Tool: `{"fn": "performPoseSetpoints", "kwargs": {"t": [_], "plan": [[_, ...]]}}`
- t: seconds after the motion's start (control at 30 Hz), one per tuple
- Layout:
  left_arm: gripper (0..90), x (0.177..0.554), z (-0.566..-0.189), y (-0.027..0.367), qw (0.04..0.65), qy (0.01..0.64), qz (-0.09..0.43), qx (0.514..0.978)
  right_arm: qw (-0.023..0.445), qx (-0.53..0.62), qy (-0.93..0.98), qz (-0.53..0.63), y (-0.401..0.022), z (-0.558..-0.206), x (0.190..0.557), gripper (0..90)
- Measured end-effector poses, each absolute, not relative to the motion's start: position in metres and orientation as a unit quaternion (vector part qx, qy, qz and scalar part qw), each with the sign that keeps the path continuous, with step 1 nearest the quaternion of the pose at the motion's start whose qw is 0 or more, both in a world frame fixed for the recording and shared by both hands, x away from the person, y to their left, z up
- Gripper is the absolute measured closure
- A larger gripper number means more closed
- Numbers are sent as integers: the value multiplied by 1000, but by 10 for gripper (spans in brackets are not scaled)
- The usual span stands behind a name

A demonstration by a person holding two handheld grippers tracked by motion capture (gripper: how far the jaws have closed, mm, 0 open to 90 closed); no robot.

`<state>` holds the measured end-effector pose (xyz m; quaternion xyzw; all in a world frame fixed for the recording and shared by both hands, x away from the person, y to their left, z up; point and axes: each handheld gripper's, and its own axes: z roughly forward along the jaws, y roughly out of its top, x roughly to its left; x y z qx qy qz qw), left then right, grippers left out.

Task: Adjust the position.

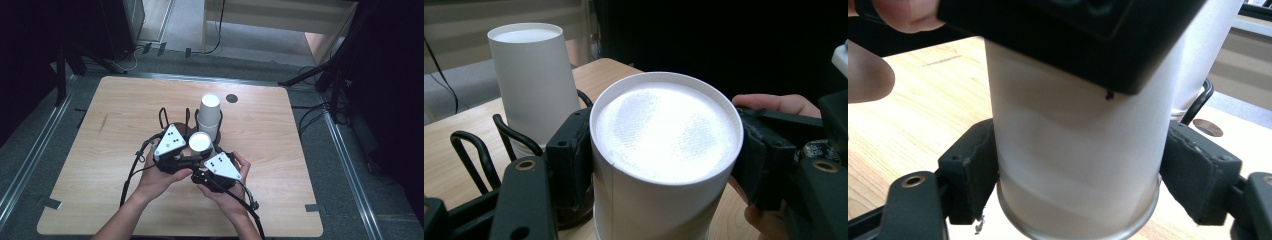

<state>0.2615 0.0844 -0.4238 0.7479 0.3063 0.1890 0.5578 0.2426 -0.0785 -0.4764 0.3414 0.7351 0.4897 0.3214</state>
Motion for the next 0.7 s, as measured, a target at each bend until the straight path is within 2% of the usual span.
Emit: {"fn": "performPoseSetpoints", "kwargs": {"t": [0.57, 0.7], "plan": [[353, 264, -418, 96, 572, 315, 194, 732, 317, 338, 728, 505, -88, -486, 237, 120], [355, 264, -418, 98, 575, 315, 192, 730, 309, 332, 732, 508, -91, -490, 236, 54]]}}
